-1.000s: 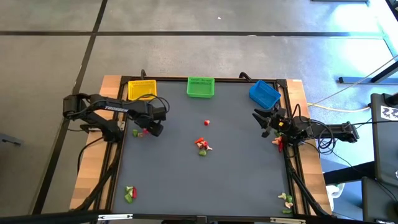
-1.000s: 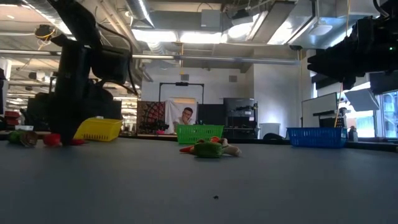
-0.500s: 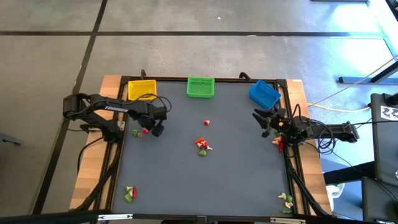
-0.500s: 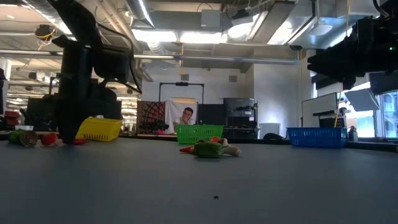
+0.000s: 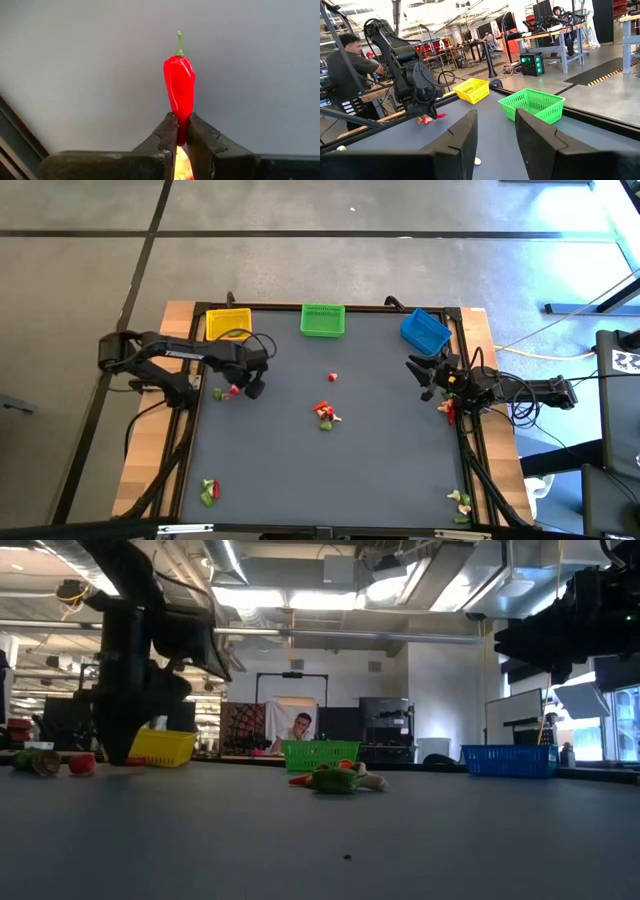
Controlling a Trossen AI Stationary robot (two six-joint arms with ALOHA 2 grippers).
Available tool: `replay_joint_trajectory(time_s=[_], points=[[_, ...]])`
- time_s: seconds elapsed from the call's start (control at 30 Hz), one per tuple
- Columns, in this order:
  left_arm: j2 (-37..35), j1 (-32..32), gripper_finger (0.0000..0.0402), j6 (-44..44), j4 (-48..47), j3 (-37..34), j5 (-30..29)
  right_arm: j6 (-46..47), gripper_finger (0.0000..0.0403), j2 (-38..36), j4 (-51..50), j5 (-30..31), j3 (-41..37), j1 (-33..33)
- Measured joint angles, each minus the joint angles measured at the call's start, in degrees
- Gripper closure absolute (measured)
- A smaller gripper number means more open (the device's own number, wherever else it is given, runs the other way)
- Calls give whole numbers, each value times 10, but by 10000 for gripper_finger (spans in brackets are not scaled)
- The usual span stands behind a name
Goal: Sort produce into baskets
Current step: Put the red chili pepper into the yellow basket
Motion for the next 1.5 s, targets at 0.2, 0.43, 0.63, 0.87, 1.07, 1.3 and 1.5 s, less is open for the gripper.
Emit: replay_joint_trajectory(time_s=[0.2,0.43,0.63,0.87,1.07,1.3,1.5], points=[[-29,0,374,12,-2,19,0,0,269,0,0,0,0,0],[-76,0,374,24,0,35,-9,0,269,0,0,0,0,0],[-116,1,373,24,14,51,-46,0,269,0,3,0,0,0],[-155,4,373,21,25,57,-139,0,269,0,24,0,-1,0],[-157,59,373,34,25,57,-194,1,269,0,25,1,-1,0],[-126,156,373,83,60,57,-196,0,269,0,26,21,-1,0],[-101,222,373,109,79,57,-196,0,269,0,33,28,-1,0]])
